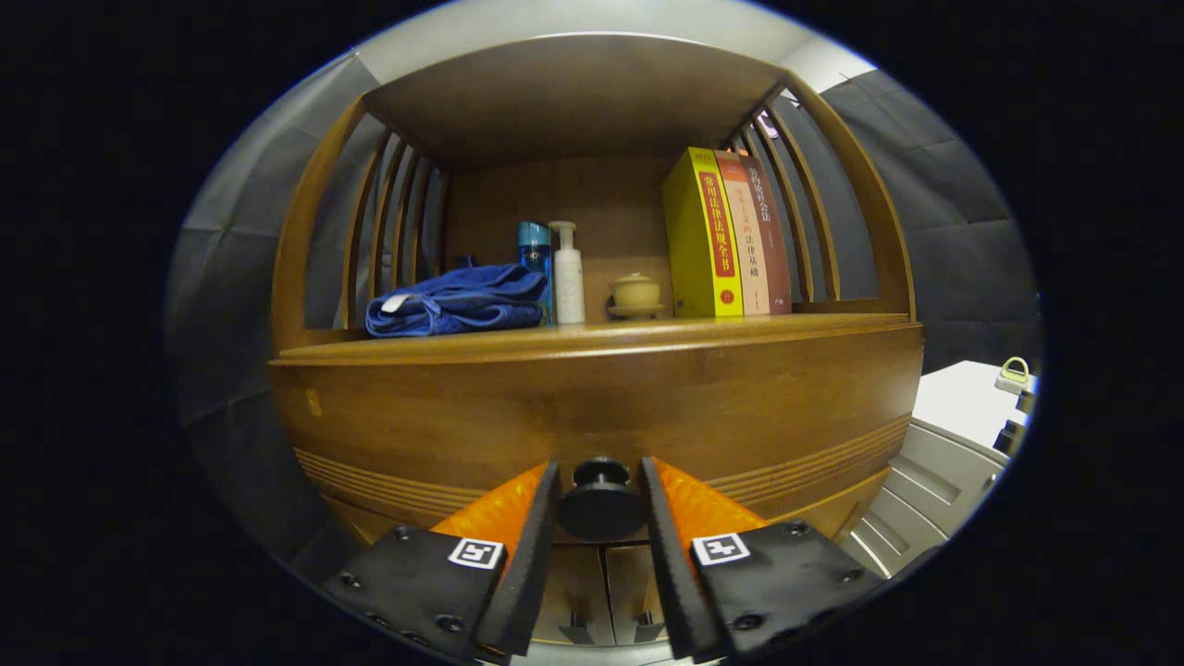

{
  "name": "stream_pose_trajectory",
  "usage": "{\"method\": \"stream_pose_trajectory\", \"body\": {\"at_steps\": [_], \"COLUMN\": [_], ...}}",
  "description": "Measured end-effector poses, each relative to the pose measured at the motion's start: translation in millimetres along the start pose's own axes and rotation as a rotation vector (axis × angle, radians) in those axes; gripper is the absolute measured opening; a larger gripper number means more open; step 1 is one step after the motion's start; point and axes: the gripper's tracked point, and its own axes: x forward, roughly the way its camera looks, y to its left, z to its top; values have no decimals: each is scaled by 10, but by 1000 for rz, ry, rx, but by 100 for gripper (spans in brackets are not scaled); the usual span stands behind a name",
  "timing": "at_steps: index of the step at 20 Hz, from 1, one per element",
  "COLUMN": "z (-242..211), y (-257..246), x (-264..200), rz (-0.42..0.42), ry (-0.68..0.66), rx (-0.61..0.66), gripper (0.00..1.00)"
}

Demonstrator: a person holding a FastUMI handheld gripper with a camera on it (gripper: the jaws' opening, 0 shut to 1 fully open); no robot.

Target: Pull open the drawer, take out the items inside it, and place them on the countertop above the cabinet.

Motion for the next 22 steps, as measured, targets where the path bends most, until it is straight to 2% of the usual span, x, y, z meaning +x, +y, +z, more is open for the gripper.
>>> {"method": "stream_pose_trajectory", "body": {"at_steps": [4, 7, 10, 12, 22], "z": [2, -4, -7, -3, -81], "y": [-6, -14, 5, -5, -19], "x": [-7, -39, -73, -131, -1131], "rz": [0, 6, 9, 9, 15], "ry": [7, 28, 46, 49, 77], "rx": [-6, -51, -30, -30, 1], "gripper": [46, 36, 29, 29, 28]}}
